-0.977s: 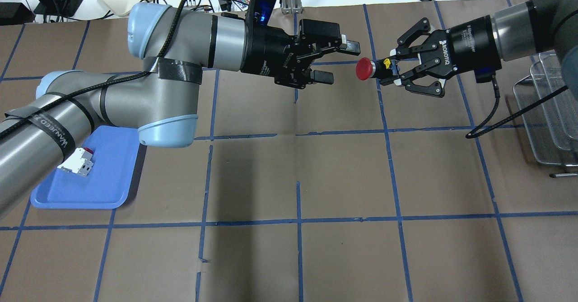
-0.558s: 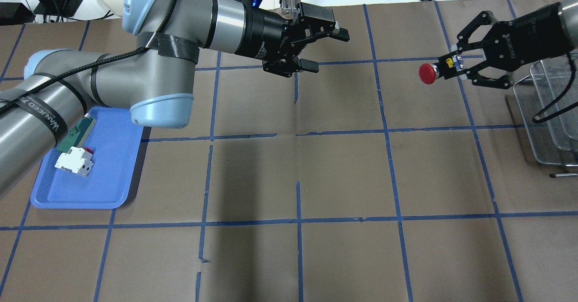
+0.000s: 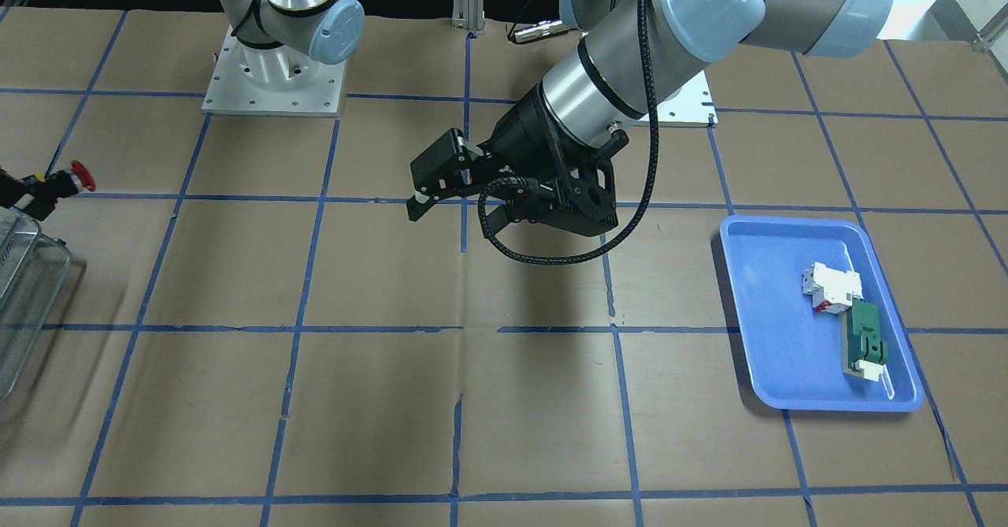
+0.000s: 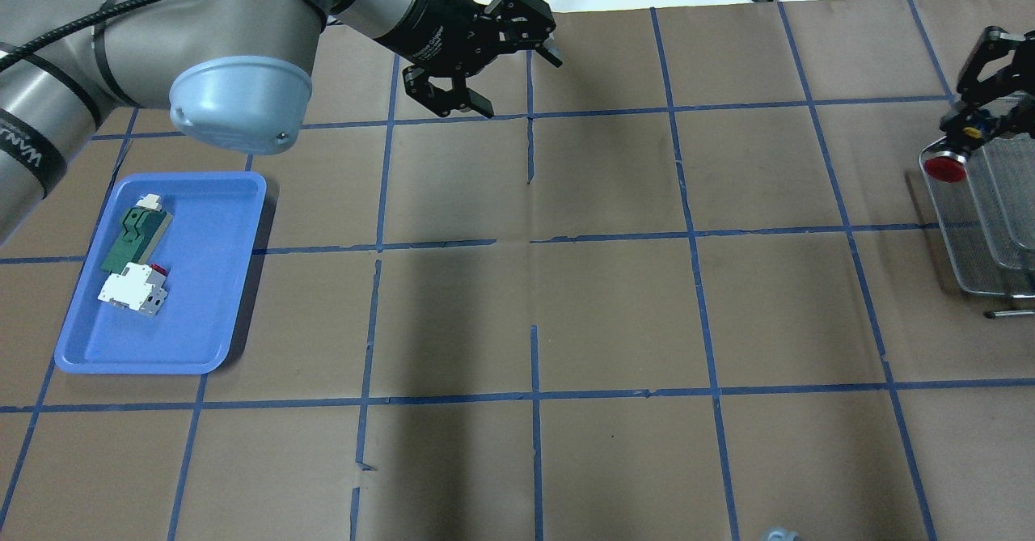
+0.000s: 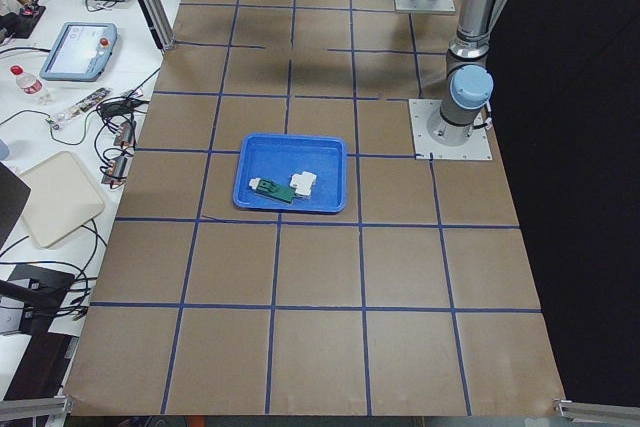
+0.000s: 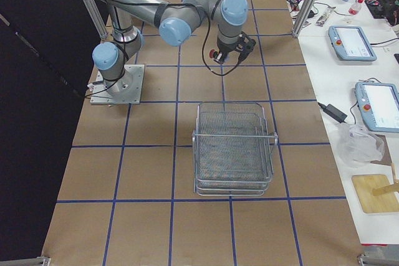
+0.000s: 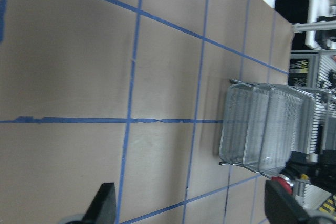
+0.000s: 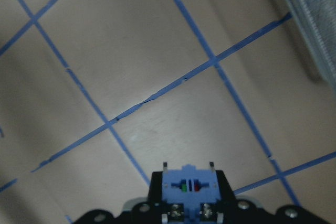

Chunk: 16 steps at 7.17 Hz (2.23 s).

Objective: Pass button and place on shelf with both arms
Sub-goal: 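Carry the button with the right gripper toward the mesh rack while the left arm withdraws, then lower the button into the mesh rack and open the right gripper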

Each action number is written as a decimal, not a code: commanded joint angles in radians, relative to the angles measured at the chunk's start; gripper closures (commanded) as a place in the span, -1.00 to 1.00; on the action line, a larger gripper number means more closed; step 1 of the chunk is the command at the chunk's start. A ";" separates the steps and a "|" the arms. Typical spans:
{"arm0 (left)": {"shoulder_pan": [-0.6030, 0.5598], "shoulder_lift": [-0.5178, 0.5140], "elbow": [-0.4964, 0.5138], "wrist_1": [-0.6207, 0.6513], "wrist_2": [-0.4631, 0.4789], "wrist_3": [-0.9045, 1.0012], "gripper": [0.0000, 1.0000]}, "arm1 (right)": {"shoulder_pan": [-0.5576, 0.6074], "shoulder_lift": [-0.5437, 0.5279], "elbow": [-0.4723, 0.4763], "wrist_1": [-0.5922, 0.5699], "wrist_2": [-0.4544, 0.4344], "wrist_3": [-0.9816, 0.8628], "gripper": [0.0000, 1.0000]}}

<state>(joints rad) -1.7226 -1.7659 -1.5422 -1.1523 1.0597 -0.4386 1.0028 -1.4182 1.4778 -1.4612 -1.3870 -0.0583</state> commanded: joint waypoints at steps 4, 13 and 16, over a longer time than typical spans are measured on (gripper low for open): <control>0.069 0.088 0.021 -0.286 0.451 0.159 -1.00 | -0.041 0.264 -0.243 0.016 -0.325 -0.309 1.00; 0.092 0.135 -0.006 -0.282 0.511 0.242 -1.00 | -0.050 0.290 -0.241 0.009 -0.323 -0.388 -1.00; 0.092 0.135 -0.006 -0.282 0.513 0.242 -1.00 | 0.060 0.002 -0.194 0.174 -0.303 -0.364 -1.00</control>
<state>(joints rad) -1.6306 -1.6302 -1.5477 -1.4341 1.5712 -0.1964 1.0112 -1.3039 1.2633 -1.3447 -1.6943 -0.4366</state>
